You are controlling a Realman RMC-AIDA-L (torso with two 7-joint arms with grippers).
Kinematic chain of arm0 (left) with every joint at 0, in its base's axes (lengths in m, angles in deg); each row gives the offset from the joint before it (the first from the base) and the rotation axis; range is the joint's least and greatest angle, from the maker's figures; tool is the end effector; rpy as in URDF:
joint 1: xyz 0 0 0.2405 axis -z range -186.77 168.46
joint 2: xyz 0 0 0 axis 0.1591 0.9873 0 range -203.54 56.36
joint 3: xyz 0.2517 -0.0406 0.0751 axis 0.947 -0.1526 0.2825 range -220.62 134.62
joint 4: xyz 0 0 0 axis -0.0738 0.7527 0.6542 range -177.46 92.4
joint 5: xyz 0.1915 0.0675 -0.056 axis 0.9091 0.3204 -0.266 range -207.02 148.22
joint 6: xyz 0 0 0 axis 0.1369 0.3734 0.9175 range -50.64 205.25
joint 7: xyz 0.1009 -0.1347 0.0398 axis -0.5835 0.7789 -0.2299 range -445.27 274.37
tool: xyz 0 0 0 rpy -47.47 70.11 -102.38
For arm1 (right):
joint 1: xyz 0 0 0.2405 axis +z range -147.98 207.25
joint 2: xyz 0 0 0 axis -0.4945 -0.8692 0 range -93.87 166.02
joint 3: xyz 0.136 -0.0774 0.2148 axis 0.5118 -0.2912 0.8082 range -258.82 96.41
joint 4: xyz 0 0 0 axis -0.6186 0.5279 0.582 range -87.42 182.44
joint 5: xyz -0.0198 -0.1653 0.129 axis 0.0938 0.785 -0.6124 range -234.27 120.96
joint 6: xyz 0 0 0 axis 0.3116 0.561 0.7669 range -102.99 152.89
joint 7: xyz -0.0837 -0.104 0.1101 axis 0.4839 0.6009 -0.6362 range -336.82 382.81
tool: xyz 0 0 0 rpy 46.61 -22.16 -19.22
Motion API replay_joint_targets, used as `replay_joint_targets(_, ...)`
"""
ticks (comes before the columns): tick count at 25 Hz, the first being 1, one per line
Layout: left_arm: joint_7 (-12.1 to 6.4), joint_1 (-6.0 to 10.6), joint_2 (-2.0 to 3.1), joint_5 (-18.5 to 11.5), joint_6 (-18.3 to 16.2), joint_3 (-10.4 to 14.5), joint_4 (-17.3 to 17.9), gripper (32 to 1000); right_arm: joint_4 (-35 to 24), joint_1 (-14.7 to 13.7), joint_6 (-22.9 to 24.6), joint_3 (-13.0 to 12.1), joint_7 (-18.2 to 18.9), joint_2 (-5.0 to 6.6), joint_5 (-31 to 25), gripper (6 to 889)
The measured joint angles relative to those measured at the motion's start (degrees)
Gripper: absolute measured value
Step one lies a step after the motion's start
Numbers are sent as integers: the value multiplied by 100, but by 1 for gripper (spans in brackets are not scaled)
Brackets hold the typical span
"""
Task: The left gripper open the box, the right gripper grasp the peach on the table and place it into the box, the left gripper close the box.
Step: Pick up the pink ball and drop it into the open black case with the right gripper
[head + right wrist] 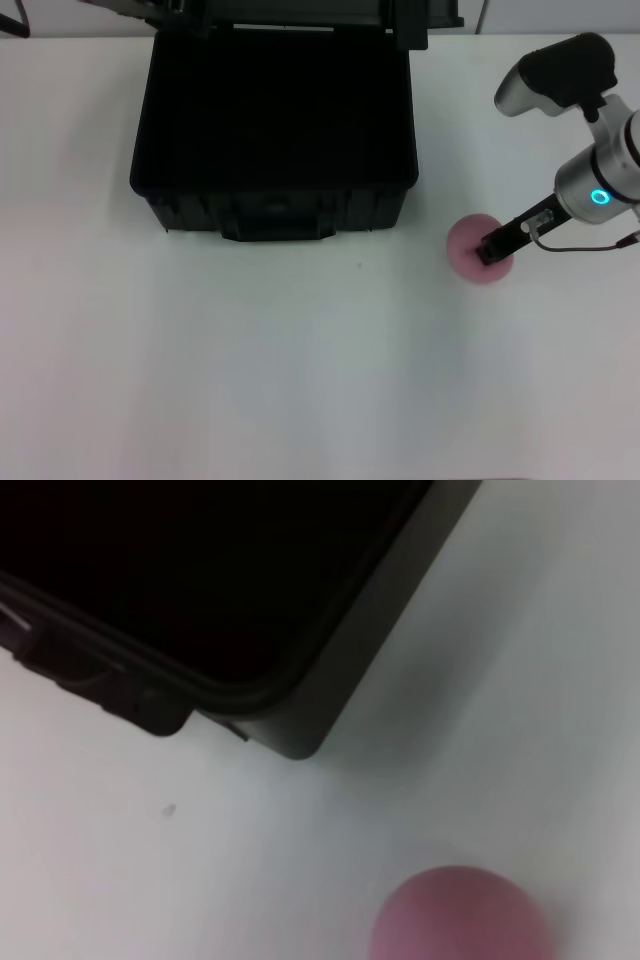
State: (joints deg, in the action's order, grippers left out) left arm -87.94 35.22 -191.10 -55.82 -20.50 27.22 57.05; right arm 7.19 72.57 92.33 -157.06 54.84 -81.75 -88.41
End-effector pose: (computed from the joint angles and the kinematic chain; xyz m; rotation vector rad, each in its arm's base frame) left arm -0.0882 0.3989 0.0616 -2.1990 -1.1110 0.0587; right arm 0.2802 0.3891 -0.0790 -2.4062 1.2814 -0.5180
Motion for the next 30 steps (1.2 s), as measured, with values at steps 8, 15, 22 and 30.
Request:
replay_joint_targets(8,-23,-25,0,1,-1,0,-9,419,-642,-126,933,581,429,104,-435,70)
replay_joint_targets(15,-29,-44,6,13,-8,0,-8,421,-1890,-363,1850,1311,598,132,-486,69)
replay_joint_targets(22,-43,-64,9,36,-18,0,-4,423,-2417,-410,2266,1449,660,257,-1212,68)
replay_joint_targets(30,-43,-69,9,31,-23,0,12,426,-2376,-451,1963,1595,996,262,-1637,69)
